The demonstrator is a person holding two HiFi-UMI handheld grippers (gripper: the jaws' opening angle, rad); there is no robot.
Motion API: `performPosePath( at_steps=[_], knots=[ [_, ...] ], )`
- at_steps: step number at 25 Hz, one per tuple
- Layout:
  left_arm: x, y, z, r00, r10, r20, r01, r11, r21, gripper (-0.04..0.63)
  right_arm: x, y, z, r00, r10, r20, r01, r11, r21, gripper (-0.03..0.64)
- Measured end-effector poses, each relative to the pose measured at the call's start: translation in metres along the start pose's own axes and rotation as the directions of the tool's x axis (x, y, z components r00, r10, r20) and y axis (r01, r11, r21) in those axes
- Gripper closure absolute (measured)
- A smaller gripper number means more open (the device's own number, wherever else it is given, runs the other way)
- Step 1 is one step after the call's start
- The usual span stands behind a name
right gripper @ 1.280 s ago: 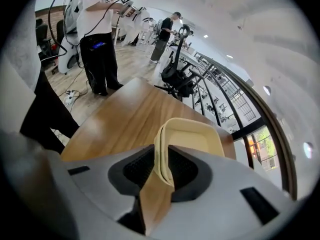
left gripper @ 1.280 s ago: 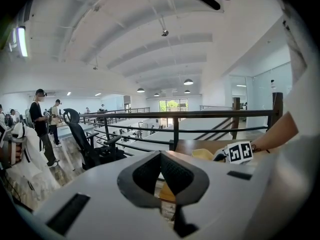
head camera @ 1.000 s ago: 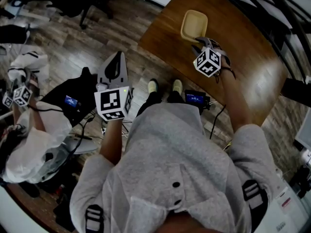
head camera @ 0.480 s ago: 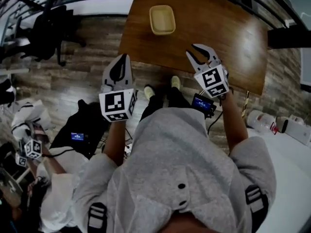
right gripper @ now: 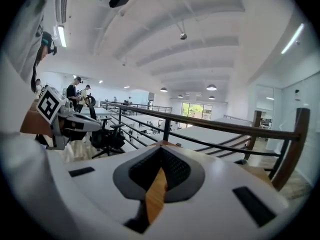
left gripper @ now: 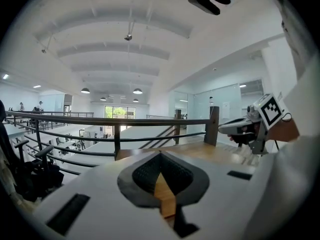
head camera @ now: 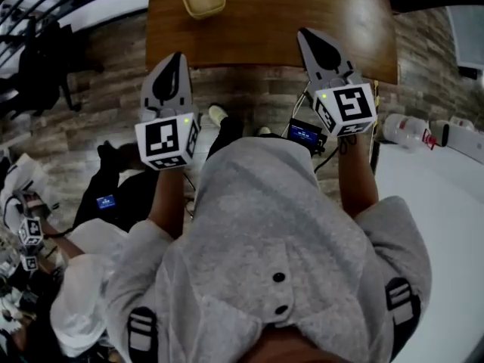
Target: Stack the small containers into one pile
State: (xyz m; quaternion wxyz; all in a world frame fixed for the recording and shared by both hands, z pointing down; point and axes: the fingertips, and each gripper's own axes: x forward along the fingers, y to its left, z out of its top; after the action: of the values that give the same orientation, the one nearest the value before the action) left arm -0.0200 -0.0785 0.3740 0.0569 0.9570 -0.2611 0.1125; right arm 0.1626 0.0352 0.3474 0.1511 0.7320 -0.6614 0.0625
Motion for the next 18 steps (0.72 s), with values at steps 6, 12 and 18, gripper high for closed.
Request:
performPosePath(
  at_steps=[6,12,18],
  knots=[
    [-0.008,-0.044,-0.002,0.999,-0.049,-0.001,0.049,0.999,0.023,0.581,-0.045,-0.003,-0.015,1.000,-0.011,0.006,0.011,0.998,0.065,0.601],
    [-0.044,-0.118,-0.008,0.997,-0.082,0.006,0.082,0.995,0.052,0.581,-0.120,-0.008,-0.033,0.999,-0.042,0.015,0.041,0.996,0.078,0.601],
    [-0.095,-0.188,-0.016,0.995,-0.094,0.022,0.093,0.994,0.060,0.581,-0.211,-0.010,-0.061,0.996,-0.088,0.029,0.084,0.989,0.120,0.601]
  ],
)
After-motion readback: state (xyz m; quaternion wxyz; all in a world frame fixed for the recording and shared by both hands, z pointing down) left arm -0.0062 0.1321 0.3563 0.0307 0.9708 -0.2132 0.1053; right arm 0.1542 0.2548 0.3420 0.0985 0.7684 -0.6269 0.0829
